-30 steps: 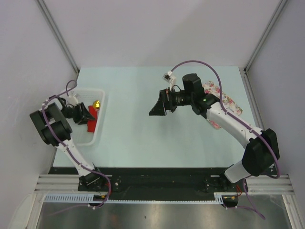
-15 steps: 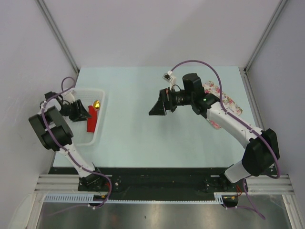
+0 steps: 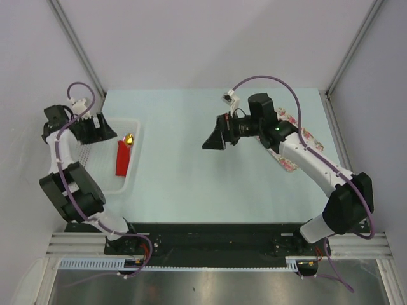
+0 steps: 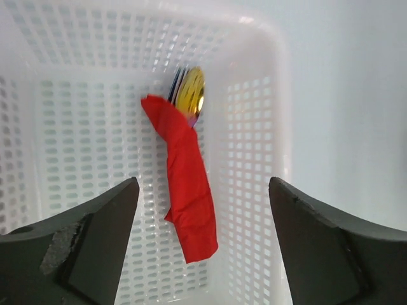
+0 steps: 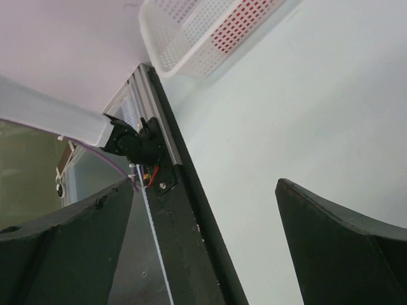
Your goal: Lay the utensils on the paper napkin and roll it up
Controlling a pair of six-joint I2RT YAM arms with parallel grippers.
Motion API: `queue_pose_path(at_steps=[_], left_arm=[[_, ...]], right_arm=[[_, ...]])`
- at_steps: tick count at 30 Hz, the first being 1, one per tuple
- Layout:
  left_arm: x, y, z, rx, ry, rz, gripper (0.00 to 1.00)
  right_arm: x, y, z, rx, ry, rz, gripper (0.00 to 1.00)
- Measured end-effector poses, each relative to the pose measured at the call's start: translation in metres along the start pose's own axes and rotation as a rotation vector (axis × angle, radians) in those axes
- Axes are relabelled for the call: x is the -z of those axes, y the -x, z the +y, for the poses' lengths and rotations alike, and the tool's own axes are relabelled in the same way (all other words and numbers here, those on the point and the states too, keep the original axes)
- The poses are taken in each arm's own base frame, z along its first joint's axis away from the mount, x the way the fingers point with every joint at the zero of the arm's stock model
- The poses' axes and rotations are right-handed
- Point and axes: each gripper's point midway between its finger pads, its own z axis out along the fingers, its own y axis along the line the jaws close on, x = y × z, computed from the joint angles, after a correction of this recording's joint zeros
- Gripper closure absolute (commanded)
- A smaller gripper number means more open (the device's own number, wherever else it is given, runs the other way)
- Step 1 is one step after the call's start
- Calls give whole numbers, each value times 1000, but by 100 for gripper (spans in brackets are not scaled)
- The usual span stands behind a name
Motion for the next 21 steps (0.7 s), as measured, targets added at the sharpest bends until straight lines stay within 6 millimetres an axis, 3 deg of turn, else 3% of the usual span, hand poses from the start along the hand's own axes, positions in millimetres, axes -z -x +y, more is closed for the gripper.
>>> queue_pose_path(at_steps=[2,4,6,9,13,16,18,21], left_arm=[[14,22,-17,-64,1,-55,18],[29,42,-41,-138,-9,-110,17],[42,56,-68,-214,-30,-151,1],[58,63,-125,-339,-102,-187,0],[66,45,-205,-468,-232,-174,0],[69,25,-263,-545,-325,-157,0],[70,7,-290,-574,-366,-140,0],[67,-16,-311,-582,-376,-108,0]], right_arm=[[5,3,-7,0,-21,-8,0],[12,6,-13,3,-46,-22,0],[19,9,-16,11,-66,-33,0],[34,15,-17,28,-104,-59,0],[60,25,-12,77,-167,-126,0],[88,26,-22,81,-248,-186,0],[109,20,-35,63,-323,-225,0],[138,2,-60,15,-431,-266,0]])
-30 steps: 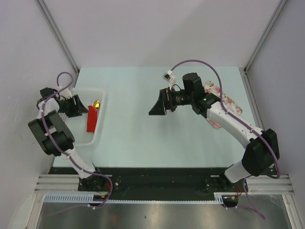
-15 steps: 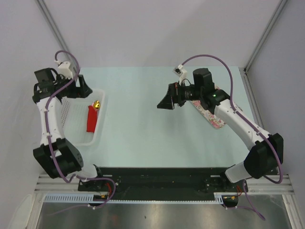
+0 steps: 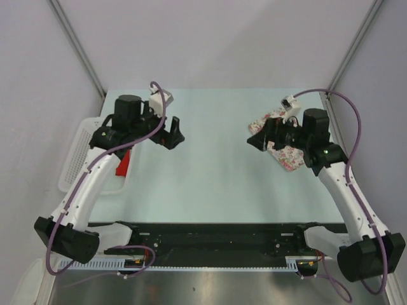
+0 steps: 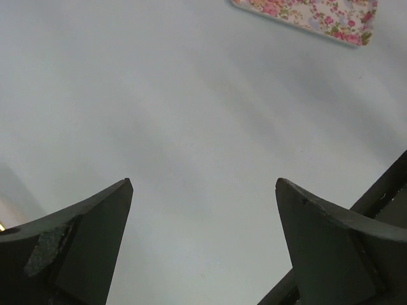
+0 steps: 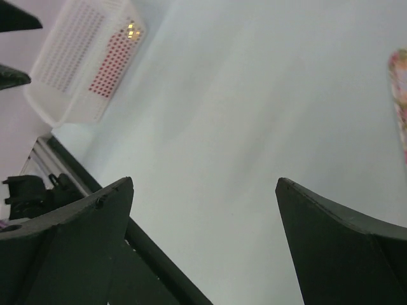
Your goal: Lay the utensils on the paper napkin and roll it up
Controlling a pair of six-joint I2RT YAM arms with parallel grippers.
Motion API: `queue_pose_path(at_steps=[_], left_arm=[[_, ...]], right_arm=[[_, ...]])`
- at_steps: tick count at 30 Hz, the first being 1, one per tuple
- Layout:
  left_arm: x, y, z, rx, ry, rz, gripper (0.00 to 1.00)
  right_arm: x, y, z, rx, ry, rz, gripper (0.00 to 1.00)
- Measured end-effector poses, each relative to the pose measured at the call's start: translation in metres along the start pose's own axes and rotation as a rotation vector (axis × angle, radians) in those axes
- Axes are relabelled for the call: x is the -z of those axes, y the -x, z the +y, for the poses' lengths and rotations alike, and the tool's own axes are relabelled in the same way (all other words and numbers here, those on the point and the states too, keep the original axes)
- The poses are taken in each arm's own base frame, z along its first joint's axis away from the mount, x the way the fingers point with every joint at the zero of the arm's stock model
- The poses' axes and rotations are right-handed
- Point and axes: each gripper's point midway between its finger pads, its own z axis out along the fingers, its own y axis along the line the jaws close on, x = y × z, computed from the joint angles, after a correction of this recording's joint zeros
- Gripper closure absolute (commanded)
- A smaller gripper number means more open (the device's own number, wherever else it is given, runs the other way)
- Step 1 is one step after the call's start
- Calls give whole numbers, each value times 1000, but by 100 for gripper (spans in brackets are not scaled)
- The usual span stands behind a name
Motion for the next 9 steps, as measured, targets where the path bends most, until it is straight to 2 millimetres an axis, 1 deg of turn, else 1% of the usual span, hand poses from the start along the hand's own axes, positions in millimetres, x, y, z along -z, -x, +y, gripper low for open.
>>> queue_pose_path(at_steps=[1,4,7,9], left_arm=[[-5,-6,-5,7,6,17,0],[-25,-32,-15,45,18,89,0],[-42,-62,-10,106,55,168,0],[-49,-74,-6,137,77,202,0]], right_arm=[[7,-8,-12,-21,-40,-2,0],[22,-30,-32,-57,-113,-5,0],[36,-50,-41,-84,-155,-4,0],[42,-57,-44,-95,-172,-10,0]])
